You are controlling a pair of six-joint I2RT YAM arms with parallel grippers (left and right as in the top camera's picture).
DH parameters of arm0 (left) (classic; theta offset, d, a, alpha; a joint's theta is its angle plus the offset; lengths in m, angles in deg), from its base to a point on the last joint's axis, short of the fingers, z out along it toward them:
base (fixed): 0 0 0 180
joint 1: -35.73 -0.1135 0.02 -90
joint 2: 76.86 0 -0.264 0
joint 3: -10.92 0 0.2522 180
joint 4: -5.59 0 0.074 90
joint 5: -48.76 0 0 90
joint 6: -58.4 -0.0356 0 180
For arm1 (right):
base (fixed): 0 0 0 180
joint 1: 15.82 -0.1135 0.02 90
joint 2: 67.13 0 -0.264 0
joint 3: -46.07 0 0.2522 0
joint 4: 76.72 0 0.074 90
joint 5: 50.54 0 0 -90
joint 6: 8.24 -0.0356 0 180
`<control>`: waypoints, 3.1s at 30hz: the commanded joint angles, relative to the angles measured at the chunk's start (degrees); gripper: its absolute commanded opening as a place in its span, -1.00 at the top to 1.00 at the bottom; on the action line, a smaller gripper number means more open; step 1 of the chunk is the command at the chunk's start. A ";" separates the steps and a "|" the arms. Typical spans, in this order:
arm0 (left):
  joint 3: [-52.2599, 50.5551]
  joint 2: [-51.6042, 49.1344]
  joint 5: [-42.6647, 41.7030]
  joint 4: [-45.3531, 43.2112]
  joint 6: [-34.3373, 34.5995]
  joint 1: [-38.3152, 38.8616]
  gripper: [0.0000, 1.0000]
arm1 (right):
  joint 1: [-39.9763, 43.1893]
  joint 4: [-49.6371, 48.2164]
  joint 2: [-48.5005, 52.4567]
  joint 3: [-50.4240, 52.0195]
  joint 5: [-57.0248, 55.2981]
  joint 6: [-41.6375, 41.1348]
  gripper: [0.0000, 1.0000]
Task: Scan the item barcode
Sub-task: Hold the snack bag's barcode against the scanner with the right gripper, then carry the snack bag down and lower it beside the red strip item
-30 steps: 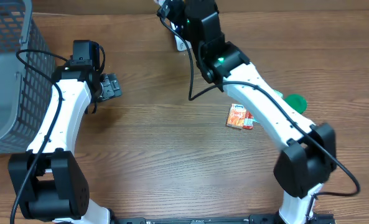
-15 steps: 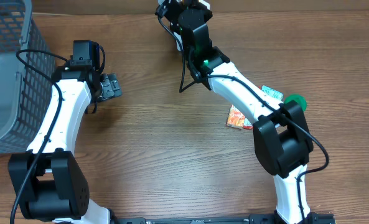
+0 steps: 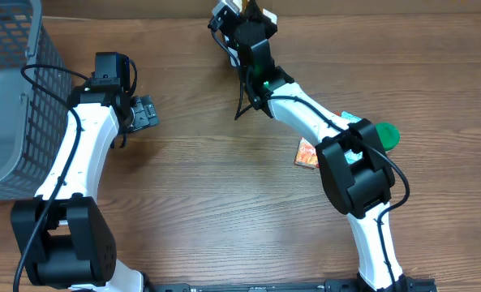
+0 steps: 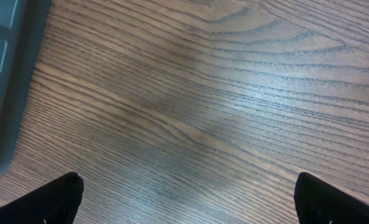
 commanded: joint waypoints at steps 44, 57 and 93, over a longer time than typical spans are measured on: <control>0.87 -0.28 0.96 -0.11 -0.42 -0.02 -1.00 | -2.82 28.06 -22.93 -0.44 0.90 -38.32 0.93; 0.87 -0.28 0.96 -0.11 -0.42 0.02 -1.00 | 4.79 83.12 -27.52 3.02 39.50 -54.49 0.92; 0.87 -0.28 0.96 -0.11 -0.42 0.02 -1.00 | 9.05 75.56 -27.47 20.70 28.33 -54.14 -1.00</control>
